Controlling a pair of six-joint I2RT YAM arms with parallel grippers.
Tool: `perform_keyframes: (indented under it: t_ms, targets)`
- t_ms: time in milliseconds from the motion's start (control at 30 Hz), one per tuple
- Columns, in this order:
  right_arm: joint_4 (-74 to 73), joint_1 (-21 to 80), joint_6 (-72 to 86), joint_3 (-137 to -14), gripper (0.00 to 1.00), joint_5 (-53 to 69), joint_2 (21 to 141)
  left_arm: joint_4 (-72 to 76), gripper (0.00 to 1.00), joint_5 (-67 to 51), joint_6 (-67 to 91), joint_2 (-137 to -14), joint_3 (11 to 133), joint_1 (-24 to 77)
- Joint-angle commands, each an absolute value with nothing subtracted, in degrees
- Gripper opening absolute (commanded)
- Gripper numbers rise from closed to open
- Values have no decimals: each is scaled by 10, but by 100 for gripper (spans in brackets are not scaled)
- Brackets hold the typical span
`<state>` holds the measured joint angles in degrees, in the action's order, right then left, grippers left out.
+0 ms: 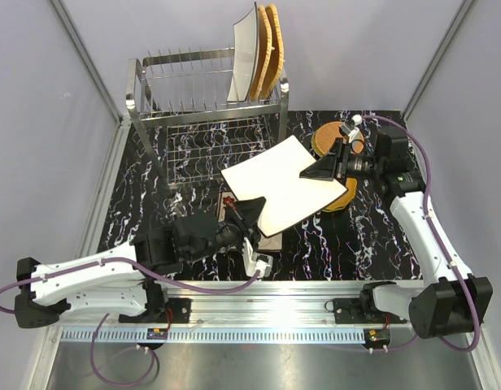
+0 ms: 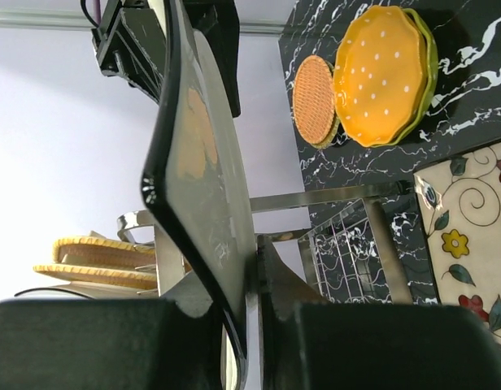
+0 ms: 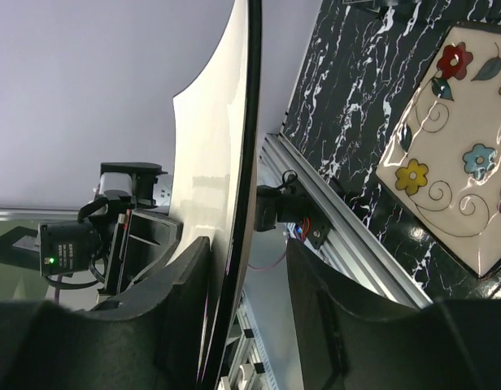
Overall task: Unload the plates from the dish rack
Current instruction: Pass the plate from the left arm to the right
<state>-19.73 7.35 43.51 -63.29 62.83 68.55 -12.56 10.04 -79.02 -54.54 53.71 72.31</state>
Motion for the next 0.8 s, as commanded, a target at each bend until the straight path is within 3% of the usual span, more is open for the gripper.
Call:
perform_keyframes:
  t_ms: [0, 133, 200, 400, 533, 667, 767]
  targets:
    - [-163, 97, 465, -628, 15, 672, 673, 25, 0, 111, -827, -552, 555, 726]
    - [-127, 97, 493, -612, 0, 688, 661, 35, 2, 110, -814, -551, 542, 727]
    - [-113, 97, 497, -607, 0, 688, 656, 43, 7, 109, -802, -548, 538, 726]
    - [-103, 95, 480, -605, 0, 675, 646, 68, 32, 107, -761, -535, 511, 727]
    - [-89, 94, 461, -608, 0, 664, 649, 74, 38, 106, -738, -530, 497, 727]
    - [-48, 95, 462, -598, 0, 670, 657, 76, 38, 101, -729, -530, 487, 727]
    - [-47, 95, 459, -595, 0, 685, 661, 76, 27, 102, -738, -533, 483, 728]
